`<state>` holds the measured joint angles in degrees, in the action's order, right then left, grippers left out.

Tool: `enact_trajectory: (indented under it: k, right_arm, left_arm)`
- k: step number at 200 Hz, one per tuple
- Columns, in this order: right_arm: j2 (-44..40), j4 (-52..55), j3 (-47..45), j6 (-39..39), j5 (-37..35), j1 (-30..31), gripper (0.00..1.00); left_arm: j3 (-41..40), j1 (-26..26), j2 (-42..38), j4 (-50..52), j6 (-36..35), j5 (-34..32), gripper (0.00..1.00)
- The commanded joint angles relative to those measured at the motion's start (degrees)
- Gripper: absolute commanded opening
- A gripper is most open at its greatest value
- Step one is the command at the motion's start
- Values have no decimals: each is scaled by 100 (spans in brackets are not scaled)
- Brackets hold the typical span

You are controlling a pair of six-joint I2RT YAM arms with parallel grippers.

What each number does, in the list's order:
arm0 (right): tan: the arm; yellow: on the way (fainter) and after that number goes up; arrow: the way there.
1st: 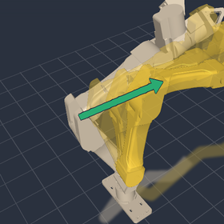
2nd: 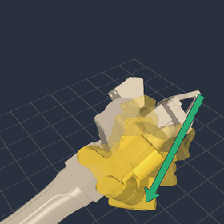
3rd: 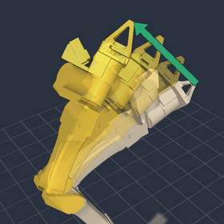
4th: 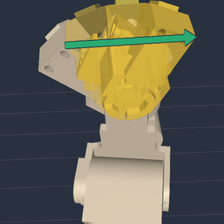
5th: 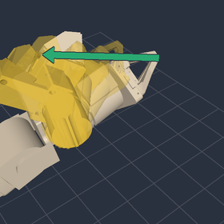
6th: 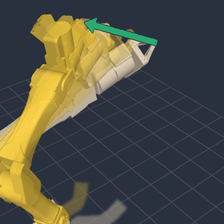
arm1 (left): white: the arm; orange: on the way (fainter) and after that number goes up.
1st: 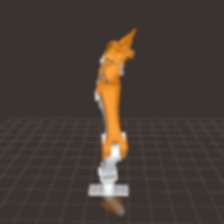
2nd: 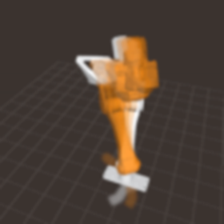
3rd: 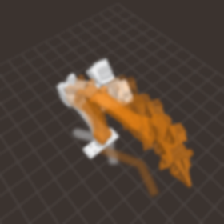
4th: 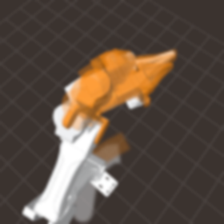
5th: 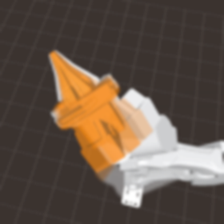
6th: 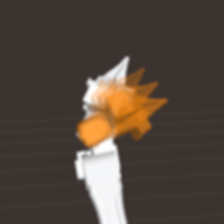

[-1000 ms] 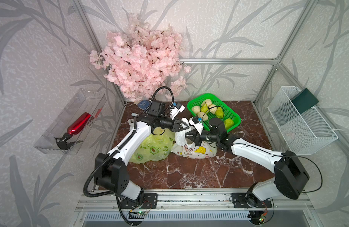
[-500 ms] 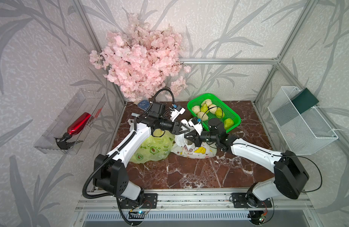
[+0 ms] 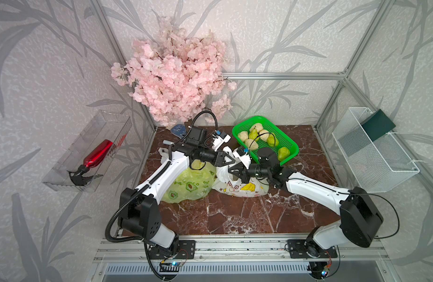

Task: Place the pears into plastic bags & tie knots
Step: Tie the plastic bag at the center of the board.

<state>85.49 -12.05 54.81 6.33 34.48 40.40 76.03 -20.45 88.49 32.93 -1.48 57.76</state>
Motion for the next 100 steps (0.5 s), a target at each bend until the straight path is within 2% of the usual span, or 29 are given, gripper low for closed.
enact_trajectory:
  k: [1, 20, 40, 45, 68, 87, 100]
  right_arm:
    - [63, 54, 141, -106, -49, 37, 0]
    - [73, 81, 183, -109, -61, 34, 0]
    - [36, 106, 231, -13, 47, 22, 0]
    - [0, 102, 239, 87, 193, -11, 0]
    - [-409, -2, 118, 789, 1203, -455, 20]
    - [-859, 449, 108, 733, 1445, -849, 29]
    - [-1007, 846, 182, 462, 1262, -1016, 32]
  left_arm:
    - [227, -54, 46, 142, -216, -97, 26]
    - [206, -101, 38, 125, -277, -161, 20]
    - [173, -152, -14, 74, -415, -207, 0]
    - [169, -148, -52, 57, -487, -252, 0]
    - [26, -120, -370, -339, -632, -436, 0]
    - [-236, -107, -668, -871, -620, -296, 0]
    - [-345, -116, -720, -1104, -552, -207, 0]
